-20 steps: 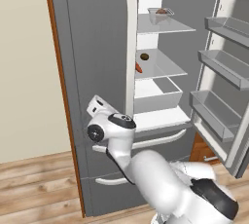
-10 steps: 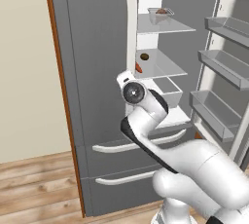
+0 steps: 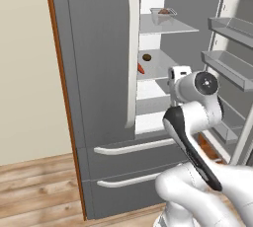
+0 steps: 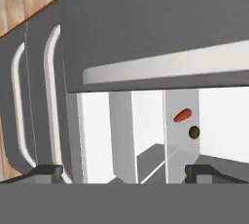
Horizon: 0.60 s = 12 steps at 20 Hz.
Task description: Place the tupperware on the top shelf of the fridge. Make space for the tupperware among the existing items by rearranging them on the shelves if needed. Close the fridge door when finished.
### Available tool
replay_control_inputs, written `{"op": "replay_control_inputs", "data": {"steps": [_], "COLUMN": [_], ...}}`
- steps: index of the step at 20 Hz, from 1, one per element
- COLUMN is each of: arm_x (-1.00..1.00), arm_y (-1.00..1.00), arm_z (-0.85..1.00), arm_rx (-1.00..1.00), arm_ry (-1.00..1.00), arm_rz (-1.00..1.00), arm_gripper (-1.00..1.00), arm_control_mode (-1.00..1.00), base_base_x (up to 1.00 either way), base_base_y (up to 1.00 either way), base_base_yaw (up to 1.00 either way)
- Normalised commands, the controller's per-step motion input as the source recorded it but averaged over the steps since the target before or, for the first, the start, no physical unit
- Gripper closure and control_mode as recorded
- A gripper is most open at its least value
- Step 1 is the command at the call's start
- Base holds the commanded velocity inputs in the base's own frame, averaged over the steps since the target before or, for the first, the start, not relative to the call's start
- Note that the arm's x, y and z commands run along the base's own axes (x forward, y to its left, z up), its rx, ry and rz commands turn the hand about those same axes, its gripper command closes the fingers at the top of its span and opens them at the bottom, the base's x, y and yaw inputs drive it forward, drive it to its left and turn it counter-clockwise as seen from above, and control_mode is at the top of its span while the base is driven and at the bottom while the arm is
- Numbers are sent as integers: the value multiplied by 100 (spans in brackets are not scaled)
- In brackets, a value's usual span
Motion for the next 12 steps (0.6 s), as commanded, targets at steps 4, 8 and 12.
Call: {"op": "replay_control_inputs", "data": {"steps": [4,8,12], "arm_x": [-22,-61,-86], "arm_y": [-90,-83,-70], "arm_z": [21,37,23], "arm_rx": [14,25,12], "arm_ry": [10,6,0], "arm_rz": [-18,-9,-5], "arm_gripper": [-100,-100,-100], "arm_control_mode": [-100,-100,-100], "base_base_x": [0,0,0], "base_base_y": [0,0,0], "base_base_yaw": [0,0,0]}}
